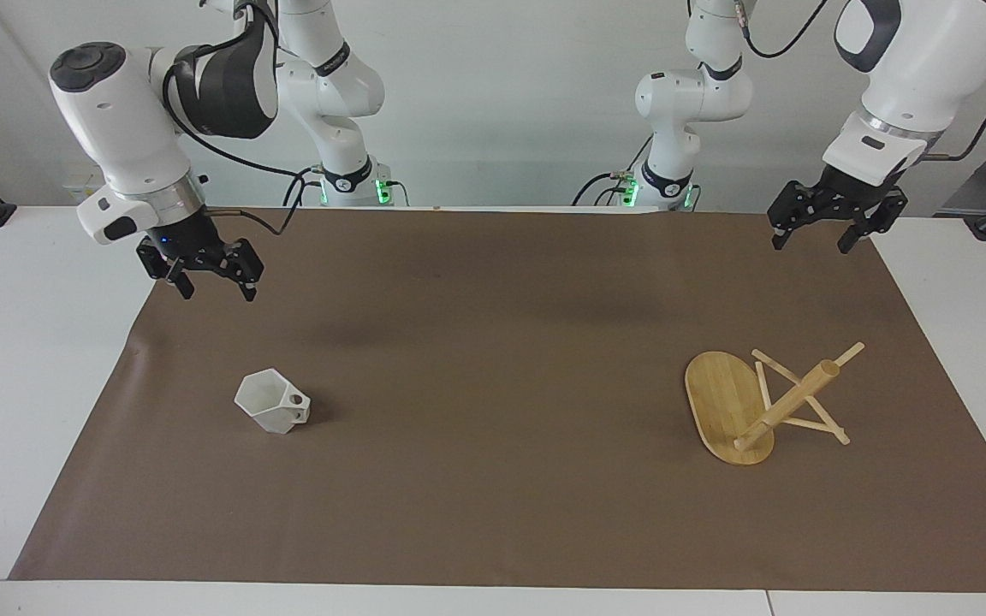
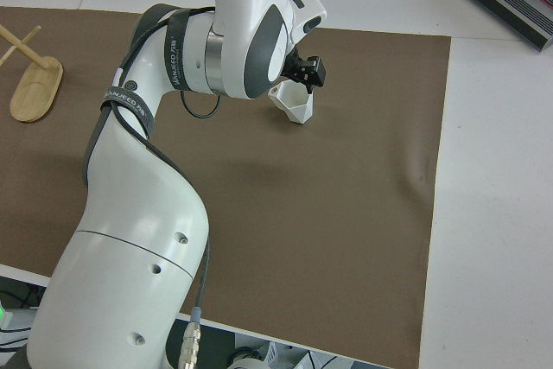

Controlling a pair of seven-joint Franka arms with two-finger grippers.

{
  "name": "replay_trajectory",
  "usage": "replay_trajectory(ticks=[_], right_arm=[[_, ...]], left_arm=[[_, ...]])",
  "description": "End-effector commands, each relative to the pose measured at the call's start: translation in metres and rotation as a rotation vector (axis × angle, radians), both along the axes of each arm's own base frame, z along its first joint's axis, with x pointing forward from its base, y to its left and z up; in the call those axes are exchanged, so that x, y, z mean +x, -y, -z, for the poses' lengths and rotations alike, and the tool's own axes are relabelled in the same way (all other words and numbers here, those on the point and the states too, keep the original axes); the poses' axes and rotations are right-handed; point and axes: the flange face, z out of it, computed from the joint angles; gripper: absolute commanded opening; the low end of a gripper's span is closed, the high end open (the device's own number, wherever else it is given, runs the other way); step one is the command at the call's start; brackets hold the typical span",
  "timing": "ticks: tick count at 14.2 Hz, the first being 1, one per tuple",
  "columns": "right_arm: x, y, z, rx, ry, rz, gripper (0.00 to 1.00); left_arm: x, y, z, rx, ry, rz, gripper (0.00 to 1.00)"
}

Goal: Hang cup on rack
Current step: 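Reach the right gripper to the white hexagonal cup's handle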

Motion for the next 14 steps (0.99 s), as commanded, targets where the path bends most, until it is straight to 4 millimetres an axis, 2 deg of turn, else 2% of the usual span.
replay_trajectory(ticks=[1, 5, 14], right_arm=[[-0.005, 0.003, 0.021, -0.017, 0.005, -0.004, 1.00], [0.003, 0.020, 0.058, -0.017, -0.001, 0.020, 1.00], [0.023, 0.023, 0.097, -0.021, 0.052, 0.017, 1.00]], left_arm=[[-0.006, -0.004, 0.000, -0.008, -0.009, 0.001, 1.00], [-0.005, -0.004, 0.000, -0.008, -0.009, -0.001, 1.00], [-0.006, -0.004, 0.000, -0.008, -0.009, -0.001, 1.00]])
